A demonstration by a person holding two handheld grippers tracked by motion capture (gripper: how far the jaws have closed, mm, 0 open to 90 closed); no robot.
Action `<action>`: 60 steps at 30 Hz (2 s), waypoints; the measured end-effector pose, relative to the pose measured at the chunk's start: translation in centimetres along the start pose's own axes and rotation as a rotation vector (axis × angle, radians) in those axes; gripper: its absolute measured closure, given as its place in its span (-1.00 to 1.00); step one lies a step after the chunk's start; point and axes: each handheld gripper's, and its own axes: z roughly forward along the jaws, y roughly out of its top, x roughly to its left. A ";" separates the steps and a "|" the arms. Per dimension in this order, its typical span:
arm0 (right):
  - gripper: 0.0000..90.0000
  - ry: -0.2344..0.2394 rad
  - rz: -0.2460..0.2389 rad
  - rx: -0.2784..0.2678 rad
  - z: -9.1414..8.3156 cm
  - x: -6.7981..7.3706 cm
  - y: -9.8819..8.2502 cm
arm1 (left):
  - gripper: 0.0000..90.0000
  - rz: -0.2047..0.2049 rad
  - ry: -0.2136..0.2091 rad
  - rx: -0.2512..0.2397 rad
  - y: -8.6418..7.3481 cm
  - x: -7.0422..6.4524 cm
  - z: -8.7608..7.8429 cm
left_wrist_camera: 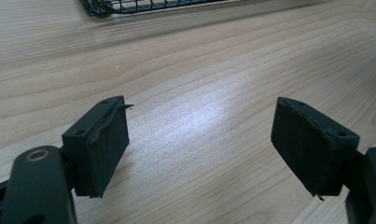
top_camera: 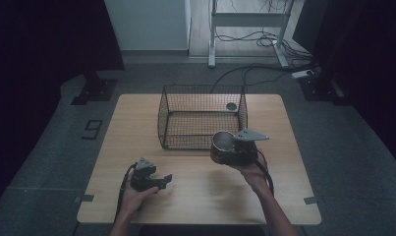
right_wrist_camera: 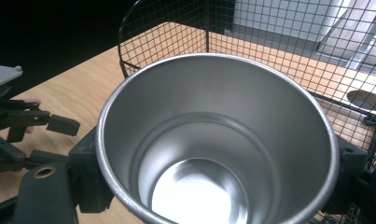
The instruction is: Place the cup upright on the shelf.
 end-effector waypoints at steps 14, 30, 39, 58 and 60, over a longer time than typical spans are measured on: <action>-0.59 -0.022 0.026 -0.004 0.8 -1.1 1.1 | -0.57 0.001 -0.002 -0.008 0.1 0.0 -0.1; -0.59 -0.025 0.043 -0.010 1.7 -1.9 2.7 | -0.56 -0.004 0.005 -0.010 0.1 0.2 -0.1; -0.59 -0.032 0.044 -0.005 2.2 -2.2 3.5 | -0.56 -0.004 0.003 -0.012 0.2 0.1 -0.2; -0.59 -0.051 0.058 -0.001 3.5 -3.4 5.5 | -0.56 0.001 -0.004 0.003 0.1 0.1 0.1; -0.59 -0.052 0.058 0.001 3.6 -3.4 5.6 | -0.56 0.000 -0.005 0.002 0.1 0.1 0.1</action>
